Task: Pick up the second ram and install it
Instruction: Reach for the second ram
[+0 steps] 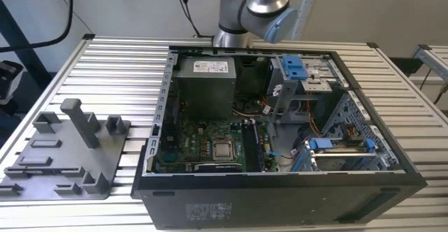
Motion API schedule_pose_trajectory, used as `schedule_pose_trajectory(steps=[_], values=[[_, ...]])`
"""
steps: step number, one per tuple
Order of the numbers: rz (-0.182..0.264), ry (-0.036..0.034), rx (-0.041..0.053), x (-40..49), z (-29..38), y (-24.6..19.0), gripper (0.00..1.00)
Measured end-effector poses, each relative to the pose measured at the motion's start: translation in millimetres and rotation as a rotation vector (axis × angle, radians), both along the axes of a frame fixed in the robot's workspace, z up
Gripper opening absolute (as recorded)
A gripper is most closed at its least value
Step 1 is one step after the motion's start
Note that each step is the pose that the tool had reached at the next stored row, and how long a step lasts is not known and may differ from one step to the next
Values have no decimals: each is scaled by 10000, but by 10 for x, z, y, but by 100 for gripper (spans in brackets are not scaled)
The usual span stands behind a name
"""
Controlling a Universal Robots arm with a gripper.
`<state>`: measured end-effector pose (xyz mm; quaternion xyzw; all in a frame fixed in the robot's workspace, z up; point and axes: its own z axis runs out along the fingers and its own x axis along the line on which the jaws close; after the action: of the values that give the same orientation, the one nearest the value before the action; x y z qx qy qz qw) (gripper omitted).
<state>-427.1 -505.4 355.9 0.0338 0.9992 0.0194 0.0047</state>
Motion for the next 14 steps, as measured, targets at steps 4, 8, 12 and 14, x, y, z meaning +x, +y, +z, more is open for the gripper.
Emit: schedule_pose_trajectory(steps=[4,8,12,14], values=[[0,-7,45,-3,-33,-154,11],[8,-18,65,-21,-54,-192,11],[14,-19,65,-27,-56,-193,11],[13,-18,65,-28,-56,-193,11]])
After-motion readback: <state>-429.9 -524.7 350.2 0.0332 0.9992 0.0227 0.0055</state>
